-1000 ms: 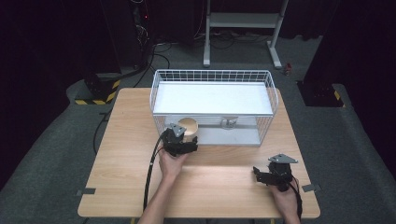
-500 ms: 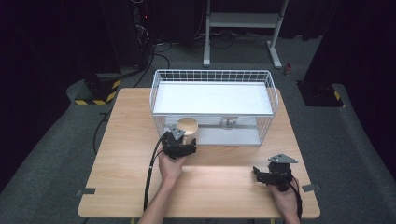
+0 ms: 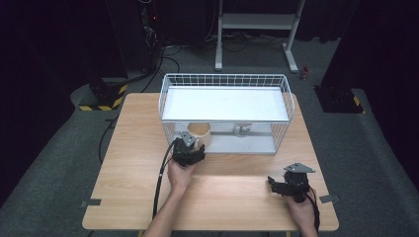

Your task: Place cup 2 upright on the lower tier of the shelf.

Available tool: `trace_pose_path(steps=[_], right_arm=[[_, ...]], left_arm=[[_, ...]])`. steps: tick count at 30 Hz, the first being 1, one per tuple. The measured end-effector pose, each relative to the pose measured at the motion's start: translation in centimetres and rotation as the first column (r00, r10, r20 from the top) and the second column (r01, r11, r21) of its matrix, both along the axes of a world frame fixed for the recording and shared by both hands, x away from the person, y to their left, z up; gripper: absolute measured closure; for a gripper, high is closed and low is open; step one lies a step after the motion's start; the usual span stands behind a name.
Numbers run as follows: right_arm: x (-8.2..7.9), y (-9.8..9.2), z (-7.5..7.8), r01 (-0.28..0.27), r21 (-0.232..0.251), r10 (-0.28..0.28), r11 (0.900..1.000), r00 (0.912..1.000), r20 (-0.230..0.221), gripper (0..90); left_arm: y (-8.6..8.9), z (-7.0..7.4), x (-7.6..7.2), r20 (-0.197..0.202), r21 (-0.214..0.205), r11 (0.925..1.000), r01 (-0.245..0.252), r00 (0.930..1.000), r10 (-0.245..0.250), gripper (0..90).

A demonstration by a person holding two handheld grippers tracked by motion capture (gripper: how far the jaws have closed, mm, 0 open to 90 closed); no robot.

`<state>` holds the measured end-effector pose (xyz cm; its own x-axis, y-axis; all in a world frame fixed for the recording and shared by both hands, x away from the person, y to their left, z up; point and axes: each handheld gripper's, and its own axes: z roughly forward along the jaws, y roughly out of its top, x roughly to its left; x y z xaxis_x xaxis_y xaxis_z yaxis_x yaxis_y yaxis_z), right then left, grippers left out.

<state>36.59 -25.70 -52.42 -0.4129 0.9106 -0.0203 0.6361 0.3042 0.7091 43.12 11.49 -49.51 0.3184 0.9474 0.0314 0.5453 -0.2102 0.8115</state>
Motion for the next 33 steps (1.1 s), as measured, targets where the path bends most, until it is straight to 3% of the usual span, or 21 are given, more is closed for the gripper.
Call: trace_pose_path(steps=[10,14,16,19,31,33], right_arm=[[0.0,0.0,0.0,0.002,0.002,-0.002,1.0000,1.0000,-0.002,15.0],[0.0,0.0,0.0,0.002,0.002,-0.002,1.0000,1.0000,-0.002,15.0],[0.0,0.0,0.0,0.002,0.002,-0.002,1.0000,1.0000,-0.002,15.0],[0.0,0.0,0.0,0.003,0.002,-0.003,1.0000,1.0000,-0.002,15.0],[0.0,0.0,0.0,0.005,0.002,-0.005,1.0000,1.0000,-0.004,15.0],[0.0,0.0,0.0,0.002,0.002,-0.002,1.0000,1.0000,-0.002,15.0]], left_arm=[[0.3,-0.6,0.6,-0.018,0.019,0.9997,0.013,0.9998,-0.013,47.8],[0.4,-0.9,0.8,-0.022,0.003,1.0000,0.007,0.9997,-0.007,51.1],[0.4,-0.9,1.2,-0.044,0.027,0.9995,0.016,0.9989,-0.015,52.4],[0.2,-0.6,1.6,-0.047,0.043,0.9989,0.018,0.9988,-0.016,53.2],[0.4,-1.0,2.4,-0.060,0.005,1.0000,0.006,0.9982,-0.006,59.3],[0.4,-1.2,2.5,-0.068,-0.017,0.9998,0.009,0.9977,-0.010,60.1]])
